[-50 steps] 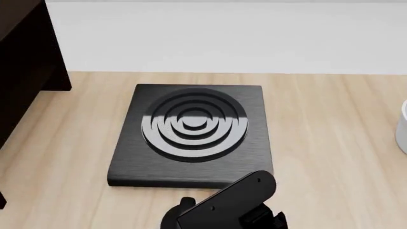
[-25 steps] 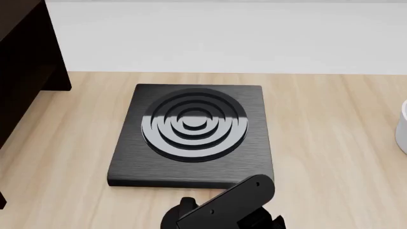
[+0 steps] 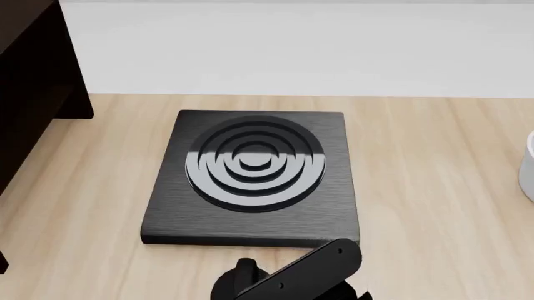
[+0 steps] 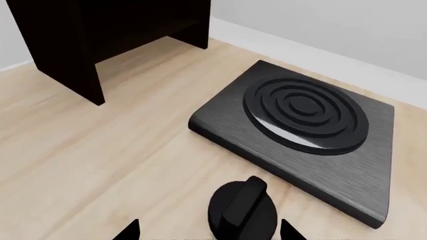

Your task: Put the frying pan on the cabinet shelf.

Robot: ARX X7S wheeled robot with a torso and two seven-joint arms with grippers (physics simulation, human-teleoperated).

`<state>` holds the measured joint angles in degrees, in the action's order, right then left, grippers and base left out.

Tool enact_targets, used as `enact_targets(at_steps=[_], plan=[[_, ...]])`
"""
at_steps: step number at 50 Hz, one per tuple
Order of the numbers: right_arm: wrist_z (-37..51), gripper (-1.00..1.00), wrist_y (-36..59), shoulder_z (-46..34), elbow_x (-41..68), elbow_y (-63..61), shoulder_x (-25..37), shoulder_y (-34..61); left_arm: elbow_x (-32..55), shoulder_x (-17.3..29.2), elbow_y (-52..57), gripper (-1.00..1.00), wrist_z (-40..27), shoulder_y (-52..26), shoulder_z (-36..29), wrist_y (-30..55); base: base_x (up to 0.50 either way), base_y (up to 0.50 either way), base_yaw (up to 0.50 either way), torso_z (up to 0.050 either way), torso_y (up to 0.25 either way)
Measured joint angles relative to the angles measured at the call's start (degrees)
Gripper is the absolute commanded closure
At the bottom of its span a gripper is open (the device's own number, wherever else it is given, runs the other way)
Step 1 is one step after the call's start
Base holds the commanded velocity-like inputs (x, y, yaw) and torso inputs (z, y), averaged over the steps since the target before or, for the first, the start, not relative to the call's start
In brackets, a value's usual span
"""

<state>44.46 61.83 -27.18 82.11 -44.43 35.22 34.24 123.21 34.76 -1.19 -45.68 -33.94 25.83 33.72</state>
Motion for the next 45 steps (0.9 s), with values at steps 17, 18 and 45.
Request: enact_targets(at_steps=[17, 18, 45], plan=[[-0.2, -1.00, -0.9, -0.1, -0.7, -0.2, 0.4, -1.0, 4.1, -1.0, 12.0, -1.00, -1.2, 9.2, 6.4, 0.2, 0.00, 0.00, 0.00, 0.000, 0.000], [-0.2, -1.00, -1.0, -0.1, -0.7, -0.2, 0.4, -1.0, 4.4, -0.9, 12.7, -1.00, -1.5, 9.5, 6.8, 0.1, 0.00, 0.00, 0.00, 0.000, 0.000], [-0.3, -1.00, -2.4, 0.2, -1.1, -0.7, 1.6, -2.1, 11.3, 0.7, 27.6, -1.00, -7.1, 18.2, 16.2, 0.4, 0.00, 0.00, 0.00, 0.000, 0.000]])
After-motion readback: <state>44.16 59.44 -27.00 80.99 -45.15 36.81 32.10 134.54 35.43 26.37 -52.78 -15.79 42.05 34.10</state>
